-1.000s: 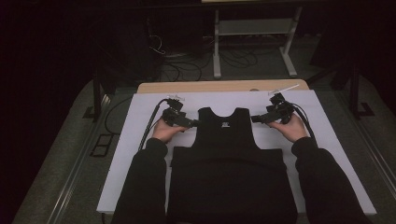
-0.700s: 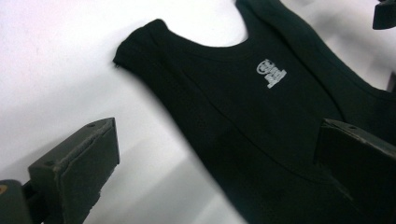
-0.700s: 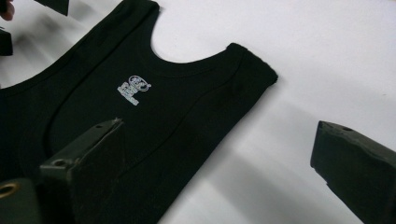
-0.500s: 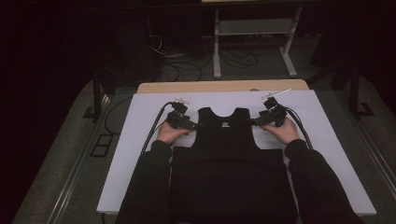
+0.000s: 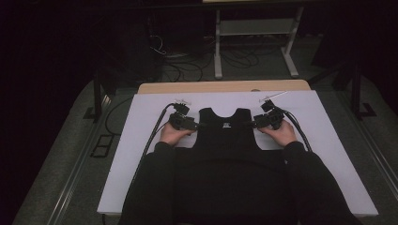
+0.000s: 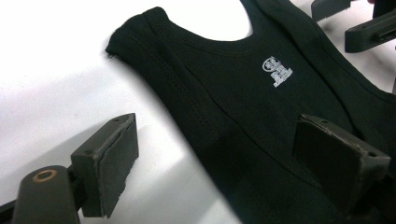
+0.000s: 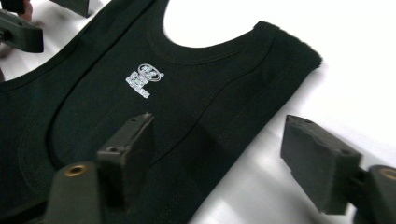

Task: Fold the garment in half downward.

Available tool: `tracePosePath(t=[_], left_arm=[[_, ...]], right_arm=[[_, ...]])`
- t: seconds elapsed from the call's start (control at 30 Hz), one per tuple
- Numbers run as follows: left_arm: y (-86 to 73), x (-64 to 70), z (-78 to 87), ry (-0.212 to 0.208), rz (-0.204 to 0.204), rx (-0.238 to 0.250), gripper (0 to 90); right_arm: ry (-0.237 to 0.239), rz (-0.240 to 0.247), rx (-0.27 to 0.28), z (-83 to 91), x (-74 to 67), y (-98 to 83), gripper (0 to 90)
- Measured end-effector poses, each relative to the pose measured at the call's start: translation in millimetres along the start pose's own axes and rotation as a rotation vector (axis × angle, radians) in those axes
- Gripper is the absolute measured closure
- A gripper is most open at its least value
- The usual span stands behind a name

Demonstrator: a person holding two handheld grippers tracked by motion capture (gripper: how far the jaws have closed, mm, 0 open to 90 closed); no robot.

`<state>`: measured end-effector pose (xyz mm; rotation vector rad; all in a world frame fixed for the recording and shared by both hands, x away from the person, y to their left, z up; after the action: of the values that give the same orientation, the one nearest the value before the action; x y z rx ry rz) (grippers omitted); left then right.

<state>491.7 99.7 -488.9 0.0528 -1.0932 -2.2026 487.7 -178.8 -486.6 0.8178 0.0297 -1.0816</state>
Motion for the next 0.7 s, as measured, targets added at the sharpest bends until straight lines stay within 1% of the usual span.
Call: tracePosePath(t=[0.03,0.1,0.17,0.3,0.33,0.4,0.5,0.57,0.6,0.67,0.7], left_arm=[[0.3,-0.3,-0.1,0.003,0.004,0.003,17.2],[0.5,-0.7,-0.8,0.009,0.008,0.005,19.1],[1.2,-1.0,-1.2,0.014,0.021,0.011,21.0],[1.0,-1.3,-1.0,0.017,0.022,0.013,23.4],[1.2,-1.0,-1.4,0.020,0.021,0.016,24.8],[1.5,-0.3,-2.6,0.025,0.011,0.016,29.1],[2.8,1.2,-5.4,0.057,0.009,0.014,38.8],[3.1,1.8,-6.4,0.054,0.007,0.011,43.2],[3.7,2.7,-7.4,0.054,0.015,0.018,44.9],[3.6,3.1,-8.1,0.054,0.012,0.015,48.8],[3.3,2.9,-8.1,0.055,0.014,0.009,53.2]], right_arm=[[-0.008,-0.004,-0.001,-0.8,-0.3,-0.1,29.7],[-0.015,-0.010,0.001,-2.3,0.0,-0.3,35.8],[-0.020,-0.014,0.000,-3.4,0.7,-0.7,36.6],[-0.021,-0.018,0.002,-4.5,1.0,-0.7,42.0],[-0.029,-0.018,0.003,-4.9,1.2,-0.5,42.5],[-0.029,-0.015,0.006,-5.2,0.7,-0.4,45.1],[-0.033,-0.013,0.010,-6.3,-0.3,-0.4,50.0],[-0.033,-0.008,0.013,-7.3,-1.4,-0.2,54.4],[-0.033,-0.006,0.012,-7.7,-1.9,-0.2,56.8],[-0.022,-0.005,0.015,-9.5,-3.3,-0.3,63.4],[-0.028,-0.013,0.014,-10.1,-3.6,-0.4,66.0]])
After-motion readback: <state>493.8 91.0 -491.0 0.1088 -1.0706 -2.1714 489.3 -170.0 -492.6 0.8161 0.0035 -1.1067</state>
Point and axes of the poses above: each handheld gripper's, and its own axes: z roughly backward along the jaws, y roughly out of its top, x roughly to its right, the point moved 6 cm from there along -z, roughly forward along the jaws, and after that the axes turned 9 degrees about -z, right-handed, at the moved point
